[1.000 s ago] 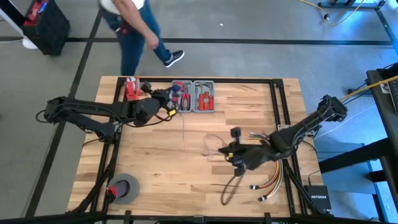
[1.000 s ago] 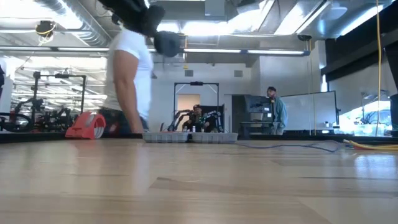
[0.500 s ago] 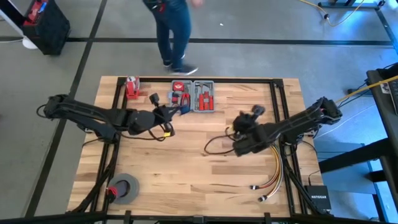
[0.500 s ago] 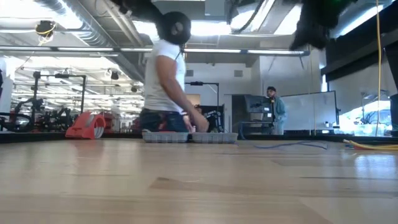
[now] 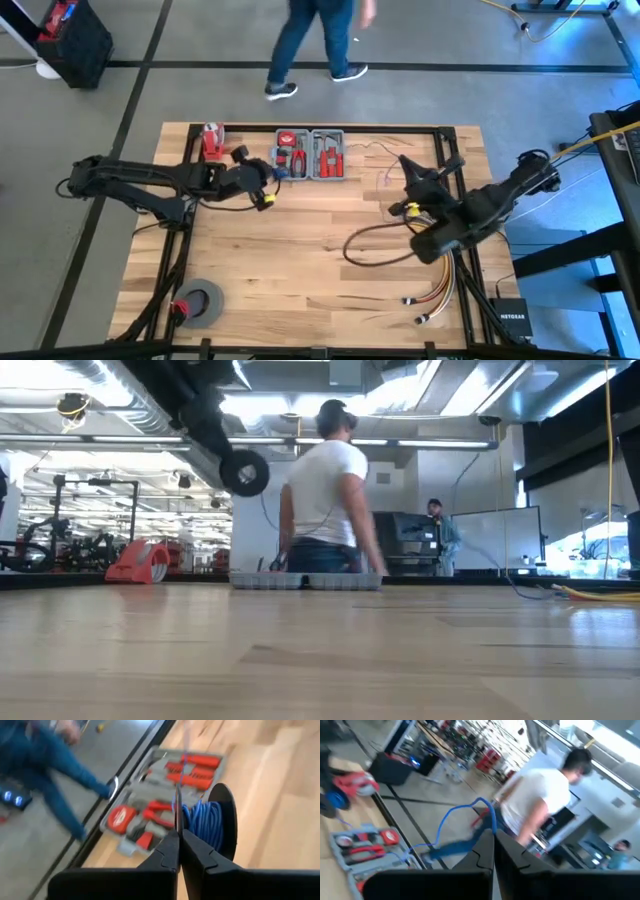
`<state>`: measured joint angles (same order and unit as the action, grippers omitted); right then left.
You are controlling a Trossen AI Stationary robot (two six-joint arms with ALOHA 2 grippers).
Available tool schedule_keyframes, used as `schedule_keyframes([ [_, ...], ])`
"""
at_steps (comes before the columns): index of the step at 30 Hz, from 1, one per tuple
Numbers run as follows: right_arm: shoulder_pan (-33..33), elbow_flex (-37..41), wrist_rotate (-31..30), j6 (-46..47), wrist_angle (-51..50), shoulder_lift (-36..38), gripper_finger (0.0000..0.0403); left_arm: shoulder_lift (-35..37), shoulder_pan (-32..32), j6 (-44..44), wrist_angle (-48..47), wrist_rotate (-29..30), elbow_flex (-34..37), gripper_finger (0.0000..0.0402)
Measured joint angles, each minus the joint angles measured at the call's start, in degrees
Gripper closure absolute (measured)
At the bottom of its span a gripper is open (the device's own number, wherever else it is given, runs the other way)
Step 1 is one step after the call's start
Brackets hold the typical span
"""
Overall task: Coil cords
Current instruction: Uncoil the blue wire from the spool
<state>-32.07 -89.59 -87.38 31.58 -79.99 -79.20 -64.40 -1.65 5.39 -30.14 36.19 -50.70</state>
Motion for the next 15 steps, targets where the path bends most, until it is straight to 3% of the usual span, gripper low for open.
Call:
schedule_keyframes([
  [2, -1.3, -2.8, 1.1, -2.3, 0.0, 0.0, 0.0395, 0.0, -1.5, 1.8, -1.7, 0.0, 0.0, 0.0401],
  [8, -1.0, -5.2, 19.3, -0.2, -0.2, 0.0, 0.0378, -0.1, -1.7, 2.8, -1.9, -0.4, 0.0, 0.0401],
  [15, 3.3, 3.8, 35.4, 1.1, -0.6, -0.3, 0.0263, -0.1, 0.7, 0.0, 1.3, -4.3, 0.0, 0.0401],
])
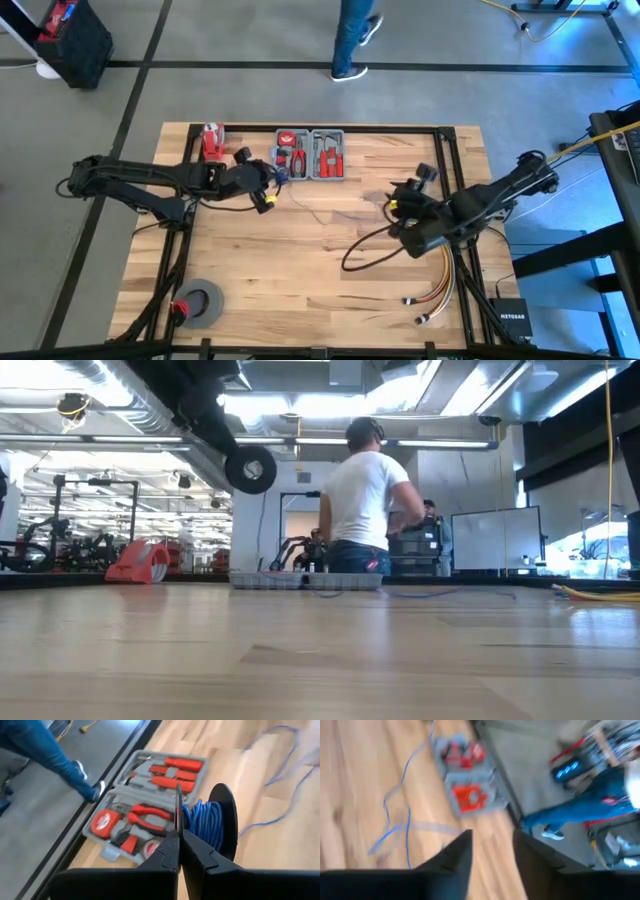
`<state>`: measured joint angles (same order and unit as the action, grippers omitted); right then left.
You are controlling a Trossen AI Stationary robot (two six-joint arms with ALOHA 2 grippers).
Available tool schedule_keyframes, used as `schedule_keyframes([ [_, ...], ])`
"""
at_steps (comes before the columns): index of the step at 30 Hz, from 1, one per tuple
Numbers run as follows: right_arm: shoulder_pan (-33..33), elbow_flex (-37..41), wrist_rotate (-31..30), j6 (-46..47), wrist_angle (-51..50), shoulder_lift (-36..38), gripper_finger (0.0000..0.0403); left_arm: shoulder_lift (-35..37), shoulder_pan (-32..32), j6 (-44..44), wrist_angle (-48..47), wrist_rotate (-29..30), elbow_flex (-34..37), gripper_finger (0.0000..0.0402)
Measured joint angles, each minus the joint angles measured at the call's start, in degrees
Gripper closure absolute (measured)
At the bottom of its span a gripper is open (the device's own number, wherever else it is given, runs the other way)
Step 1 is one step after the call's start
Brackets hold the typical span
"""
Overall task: Coil cords
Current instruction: Uncoil the blue wire from the spool
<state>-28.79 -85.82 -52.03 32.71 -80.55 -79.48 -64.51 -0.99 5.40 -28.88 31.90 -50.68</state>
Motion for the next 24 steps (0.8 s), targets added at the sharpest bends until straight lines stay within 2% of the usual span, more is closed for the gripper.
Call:
schedule_keyframes([
  [4, 2.8, 6.5, 6.7, 0.0, 1.1, 0.0, 0.0207, 0.0, 1.4, -1.8, 2.1, -1.2, 0.0, 0.0401],
  [8, 5.1, 14.3, 4.7, -3.8, 12.1, 0.0, 0.0187, 0.0, 2.6, -4.7, 6.2, -3.9, 0.0, 0.0401],
  [11, 7.7, 21.1, 5.4, -13.7, 29.0, 0.0, 0.0187, 0.0, 3.7, -7.2, 9.5, -6.6, 0.0, 0.0401],
  [14, 10.3, 28.1, 7.3, -26.2, 51.3, 0.0, 0.0193, 0.0, 4.8, -9.0, 12.2, -7.4, 0.0, 0.0401],
  [16, 12.3, 32.5, 10.8, -34.0, 67.1, -0.3, 0.0199, 0.0, 5.3, -9.8, 12.9, -7.4, 0.0, 0.0401],
  [19, 15.7, 37.5, 19.6, -41.4, 87.2, -1.9, 0.0209, -0.1, 6.0, -10.4, 13.3, -7.4, 0.0, 0.0401],
  [24, 21.1, 39.5, 29.8, -47.2, 103.0, -7.5, 0.0222, -0.1, 6.1, -10.4, 13.6, -7.4, 0.0, 0.0401],
])
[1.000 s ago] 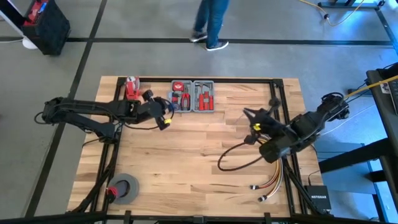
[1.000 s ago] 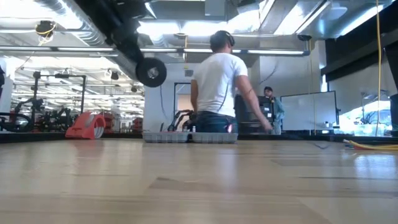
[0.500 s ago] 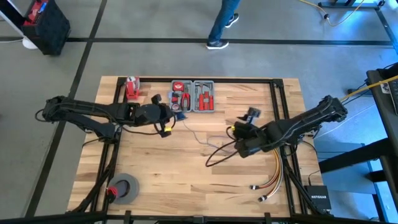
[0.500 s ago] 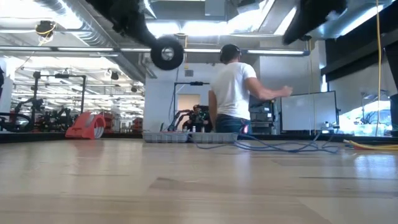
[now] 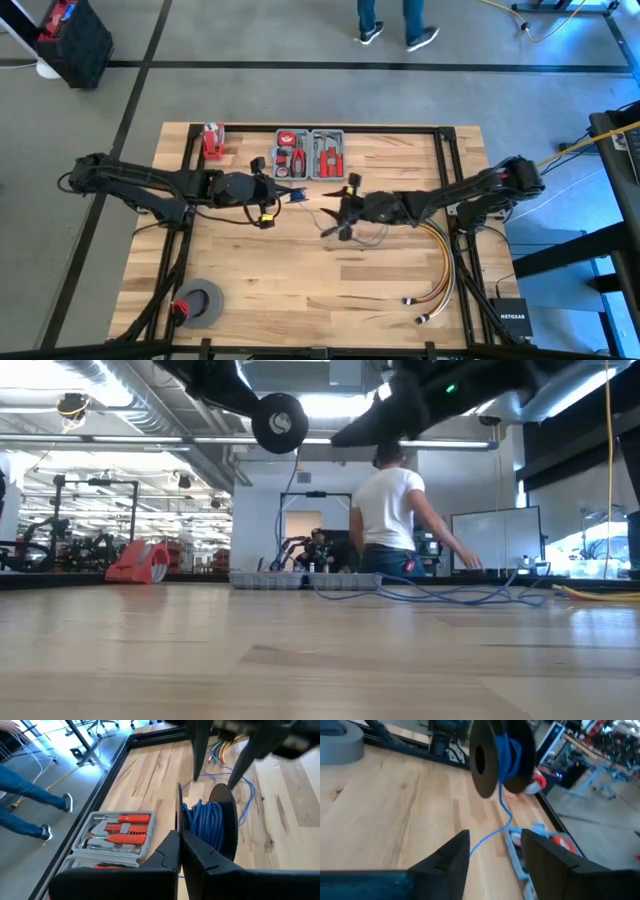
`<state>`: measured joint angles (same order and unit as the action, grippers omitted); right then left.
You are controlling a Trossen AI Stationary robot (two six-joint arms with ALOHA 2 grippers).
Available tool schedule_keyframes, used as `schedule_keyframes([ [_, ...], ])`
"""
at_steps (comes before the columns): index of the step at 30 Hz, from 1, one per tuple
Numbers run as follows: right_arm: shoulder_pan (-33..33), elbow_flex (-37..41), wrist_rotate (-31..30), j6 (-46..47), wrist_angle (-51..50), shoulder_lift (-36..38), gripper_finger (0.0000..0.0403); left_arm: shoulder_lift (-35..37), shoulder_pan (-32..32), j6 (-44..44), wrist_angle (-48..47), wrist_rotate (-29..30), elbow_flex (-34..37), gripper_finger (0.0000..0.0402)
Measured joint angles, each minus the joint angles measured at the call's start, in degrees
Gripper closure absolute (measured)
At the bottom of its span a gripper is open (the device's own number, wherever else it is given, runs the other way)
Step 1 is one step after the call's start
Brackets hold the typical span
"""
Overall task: Coil cords
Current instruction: Uncoil the blue wire from the spool
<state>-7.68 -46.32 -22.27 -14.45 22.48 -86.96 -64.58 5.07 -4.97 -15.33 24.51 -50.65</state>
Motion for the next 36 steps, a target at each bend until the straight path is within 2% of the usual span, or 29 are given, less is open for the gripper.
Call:
schedule_keyframes([
  [5, 4.1, -1.7, 2.9, -3.7, 7.8, -6.2, 0.023, 0.0, 0.2, 0.0, 1.2, 0.1, 0.0, 0.0401],
  [14, 7.1, -7.5, 10.0, -4.0, 7.9, -13.0, 0.0233, 0.0, 0.2, -0.5, 1.3, 0.1, 0.0, 0.0401],
  [18, 6.9, -8.4, 9.7, -5.3, 7.8, -13.4, 0.0264, 0.0, 0.2, -0.4, 1.2, 0.1, 0.0, 0.0401],
  [23, 6.9, -8.5, 6.6, -7.4, 5.6, -13.0, 0.038, 0.0, 0.2, -0.2, 0.7, 0.1, 0.0, 0.0401],
  [24, 6.7, -8.6, 5.4, -8.4, 4.8, -12.9, 0.0389, 0.0, 0.2, -0.2, 0.6, 0.2, 0.0, 0.0401],
  [27, 5.3, -8.5, 1.9, -10.2, 3.8, -11.7, 0.0387, 0.0, 0.2, 0.1, 0.5, 0.2, 0.0, 0.0401],
  [32, 0.5, -8.5, -8.0, -16.7, 2.0, -6.3, 0.0395, 0.1, 0.1, 1.8, -1.8, 0.2, 0.0, 0.0401],
  [34, -1.2, -8.5, -7.8, -17.0, 1.9, -4.3, 0.0396, 0.1, -0.3, 2.1, -1.9, 0.3, 0.0, 0.0401],
  [36, -2.7, -9.1, -4.8, -16.9, 1.9, -3.4, 0.0398, 0.1, -0.9, 2.7, -1.3, 0.2, 0.0, 0.0401],
])
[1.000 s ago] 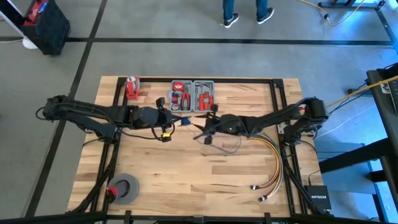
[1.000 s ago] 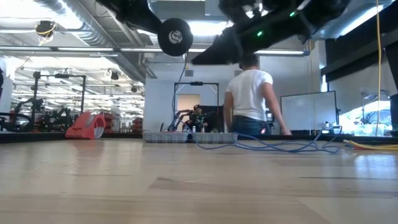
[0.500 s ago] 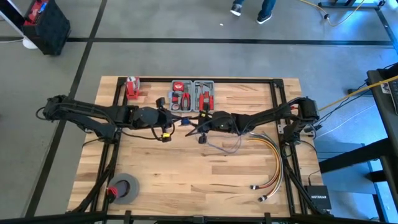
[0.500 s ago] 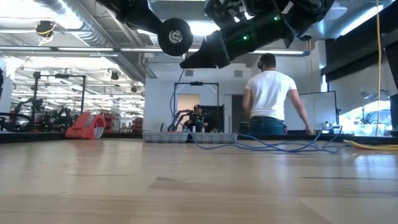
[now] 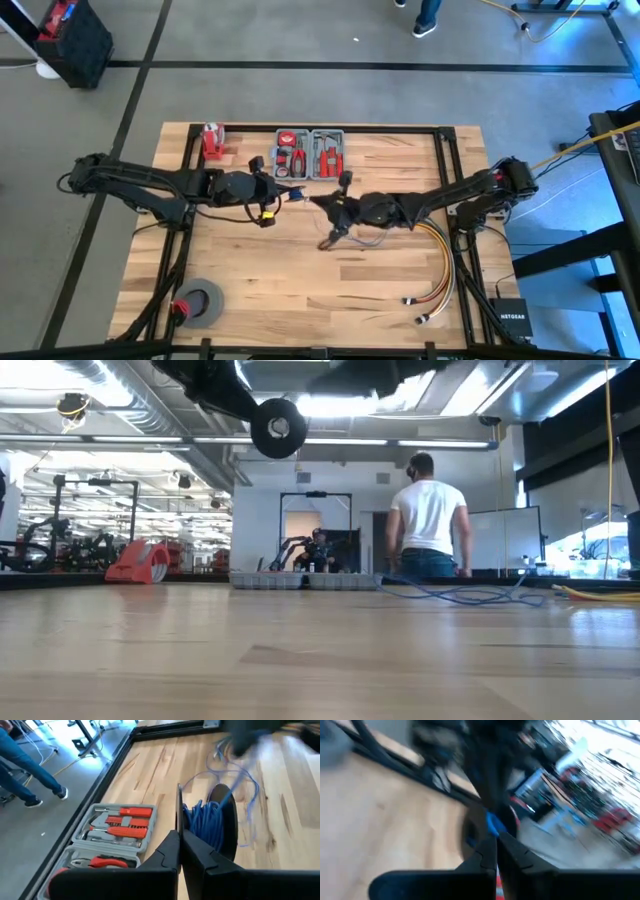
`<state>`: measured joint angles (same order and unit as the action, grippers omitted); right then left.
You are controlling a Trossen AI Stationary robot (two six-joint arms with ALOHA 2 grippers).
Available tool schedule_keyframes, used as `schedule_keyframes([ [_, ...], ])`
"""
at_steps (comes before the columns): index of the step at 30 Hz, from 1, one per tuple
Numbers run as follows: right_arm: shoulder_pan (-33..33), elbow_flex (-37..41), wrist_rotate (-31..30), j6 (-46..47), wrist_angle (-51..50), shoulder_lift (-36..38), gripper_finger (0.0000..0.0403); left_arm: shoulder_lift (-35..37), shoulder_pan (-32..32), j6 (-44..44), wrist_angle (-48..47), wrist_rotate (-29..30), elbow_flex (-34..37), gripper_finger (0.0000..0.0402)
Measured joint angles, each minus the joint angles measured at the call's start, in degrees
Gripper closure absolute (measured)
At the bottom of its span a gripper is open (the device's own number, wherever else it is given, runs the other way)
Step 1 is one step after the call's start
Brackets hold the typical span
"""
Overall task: Coil cords
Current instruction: Uncoil the blue wire from the spool
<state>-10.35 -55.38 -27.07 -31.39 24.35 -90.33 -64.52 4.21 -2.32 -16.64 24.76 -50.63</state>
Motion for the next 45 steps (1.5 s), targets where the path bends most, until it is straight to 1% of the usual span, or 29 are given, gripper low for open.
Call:
schedule_keyframes([
  [2, -1.1, -1.5, 3.3, 1.0, 0.0, -0.3, 0.0398, -0.3, -0.8, 0.3, 2.4, -0.1, 0.0, 0.0401],
  [5, -1.5, -4.0, 7.4, 1.6, 0.0, -2.8, 0.0399, -1.5, -1.7, -1.2, 8.2, 0.0, 0.0, 0.0401],
  [7, -1.7, -5.1, 8.2, 1.8, -2.0, -4.8, 0.04, -2.5, -2.2, -2.5, 13.0, 0.0, 0.0, 0.0401],
  [9, -1.7, -5.5, 6.7, 2.2, -5.5, -6.2, 0.0399, -2.9, -2.2, -2.6, 16.5, 0.1, 0.0, 0.0401],
  [13, -1.7, -5.2, -1.2, 6.4, -15.8, -6.5, 0.04, -2.6, -1.5, -4.2, 16.9, 0.3, 0.0, 0.0401],
  [15, -1.7, -4.9, -8.7, 8.7, -22.2, -6.2, 0.04, -2.3, -0.4, -4.6, 16.2, 0.2, 0.0, 0.0401],
  [17, -2.3, -4.8, -18.3, 9.6, -28.0, -5.1, 0.04, -1.4, 0.7, -5.2, 13.4, 0.2, 0.0, 0.0401],
  [19, -2.7, -4.8, -26.7, 9.7, -30.4, -2.9, 0.0401, -1.0, 1.6, -5.0, 9.9, 0.2, 0.0, 0.0401],
  [20, -3.3, -4.9, -29.0, 9.1, -30.5, -1.5, 0.0401, -0.9, 1.8, -4.5, 8.1, 0.0, 0.0, 0.0401],
  [21, -3.8, -5.3, -29.9, 8.5, -30.5, -0.1, 0.0401, -0.8, 1.8, -3.9, 6.2, 0.0, 0.0, 0.0401],
  [23, -5.1, -6.4, -28.8, 6.9, -28.1, 2.5, 0.0401, -0.8, 1.3, -2.7, 3.7, 0.0, 0.0, 0.0401],
  [25, -6.1, -7.3, -24.1, 4.9, -22.9, 4.1, 0.0401, -1.1, 0.2, -2.5, 3.6, 0.1, 0.0, 0.0401],
  [27, -6.8, -8.1, -15.9, 2.5, -16.7, 4.3, 0.0401, -1.5, -1.4, -2.5, 5.0, 0.1, 0.0, 0.0401],
  [29, -7.0, -8.3, -7.5, 1.8, -13.7, 3.5, 0.0401, -1.9, -3.2, -2.4, 8.2, 0.8, 0.0, 0.0401],
  [30, -7.0, -8.6, -3.4, 1.8, -13.0, 2.7, 0.0401, -1.9, -3.9, -2.3, 9.6, 2.3, 0.0, 0.0401],
  [31, -7.0, -8.6, -1.0, 2.2, -12.9, 1.9, 0.0401, -1.9, -4.4, -1.7, 10.8, 4.4, 0.0, 0.0401],
  [32, -7.0, -8.6, -0.3, 2.8, -14.1, 1.0, 0.0401, -1.9, -4.8, -1.3, 12.0, 6.5, 0.0, 0.0401],
  [34, -6.9, -8.6, -0.6, 4.8, -18.6, -0.7, 0.0401, -1.8, -5.1, -1.1, 13.0, 11.1, 0.0, 0.0401],
  [35, -6.9, -8.5, -1.6, 6.3, -22.2, -1.5, 0.0401, -1.7, -5.0, -1.4, 12.9, 12.9, 0.0, 0.0401],
  [37, -6.9, -8.5, -5.0, 10.4, -30.2, -2.7, 0.0401, -1.5, -4.6, -2.4, 13.0, 14.3, 0.0, 0.0401],
  [39, -6.9, -8.4, -11.2, 15.7, -38.3, -3.4, 0.0401, -1.5, -3.8, -2.9, 13.0, 14.4, 0.0, 0.0401],
  [40, -6.9, -8.3, -15.6, 18.9, -41.7, -3.5, 0.04, -1.5, -3.1, -3.3, 12.9, 14.3, 0.0, 0.0401],
  [42, -6.9, -8.3, -24.1, 26.1, -48.5, -3.2, 0.04, -1.4, -1.7, -4.2, 12.4, 12.7, 0.0, 0.0401],
  [44, -6.9, -8.3, -29.7, 32.4, -55.5, -1.7, 0.04, -0.8, -0.2, -5.1, 10.8, 8.8, 0.0, 0.0401],
  [45, -6.9, -8.2, -32.3, 34.8, -58.4, -0.8, 0.04, -0.4, 0.5, -5.2, 9.7, 5.9, 0.0, 0.0401],
])
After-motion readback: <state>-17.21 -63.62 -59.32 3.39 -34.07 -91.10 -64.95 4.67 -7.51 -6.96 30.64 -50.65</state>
